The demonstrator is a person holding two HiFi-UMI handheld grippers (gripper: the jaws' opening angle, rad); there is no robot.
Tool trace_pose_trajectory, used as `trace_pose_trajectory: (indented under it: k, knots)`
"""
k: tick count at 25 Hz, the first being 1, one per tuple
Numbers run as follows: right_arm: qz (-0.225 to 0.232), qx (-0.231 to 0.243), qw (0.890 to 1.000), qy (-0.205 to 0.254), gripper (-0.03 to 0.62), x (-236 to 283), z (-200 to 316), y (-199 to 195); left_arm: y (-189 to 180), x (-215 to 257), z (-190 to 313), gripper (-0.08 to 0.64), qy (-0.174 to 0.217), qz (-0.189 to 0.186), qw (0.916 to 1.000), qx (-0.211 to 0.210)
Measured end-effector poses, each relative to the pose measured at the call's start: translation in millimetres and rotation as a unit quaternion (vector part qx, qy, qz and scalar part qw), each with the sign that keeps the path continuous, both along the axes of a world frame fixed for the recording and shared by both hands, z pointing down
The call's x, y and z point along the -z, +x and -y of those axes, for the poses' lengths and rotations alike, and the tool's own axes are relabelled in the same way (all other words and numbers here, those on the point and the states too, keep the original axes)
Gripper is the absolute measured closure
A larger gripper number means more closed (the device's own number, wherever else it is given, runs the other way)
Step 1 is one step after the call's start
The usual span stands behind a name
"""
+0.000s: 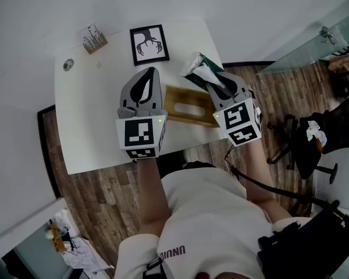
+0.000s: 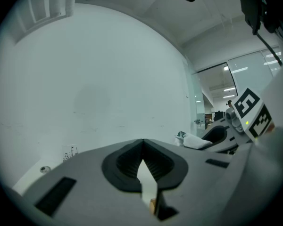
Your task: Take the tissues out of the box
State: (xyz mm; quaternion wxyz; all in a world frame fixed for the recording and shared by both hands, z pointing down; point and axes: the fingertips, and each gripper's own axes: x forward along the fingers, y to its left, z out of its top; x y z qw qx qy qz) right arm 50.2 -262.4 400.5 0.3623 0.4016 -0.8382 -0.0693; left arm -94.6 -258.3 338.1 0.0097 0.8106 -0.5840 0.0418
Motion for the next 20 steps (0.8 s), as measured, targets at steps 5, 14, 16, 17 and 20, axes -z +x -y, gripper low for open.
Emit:
trace_pose_trajectory:
  k: [5,14,16,17,20]
  knots:
    - [-0.001,-0.003,1.000,0.004,0.482,1.3,1.0,1.5,-0.7,-0.2,0.0,0.548,-0.001,0.001,1.0000,0.001]
    - [-0.005,-0.004,1.000,0.004,0.483,1.1,1.3,3.8,0.3,-0.4,0.4,0.548,-0.002,0.000,1.0000,0.001]
    - [-0.006,-0.004,1.000,0.005,0.483,0.9,1.6,3.7,0.7,-0.7,0.6,0.548,-0.002,0.000,1.0000,0.000]
    - [-0.007,-0.003,1.000,0.005,0.483,1.0,1.6,3.6,1.0,-0.6,0.5,0.548,-0.002,0.000,1.0000,-0.001]
    - [-0.007,-0.002,1.000,0.006,0.483,1.9,1.3,3.8,2.7,0.0,0.0,0.548,-0.001,-0.002,1.0000,-0.004]
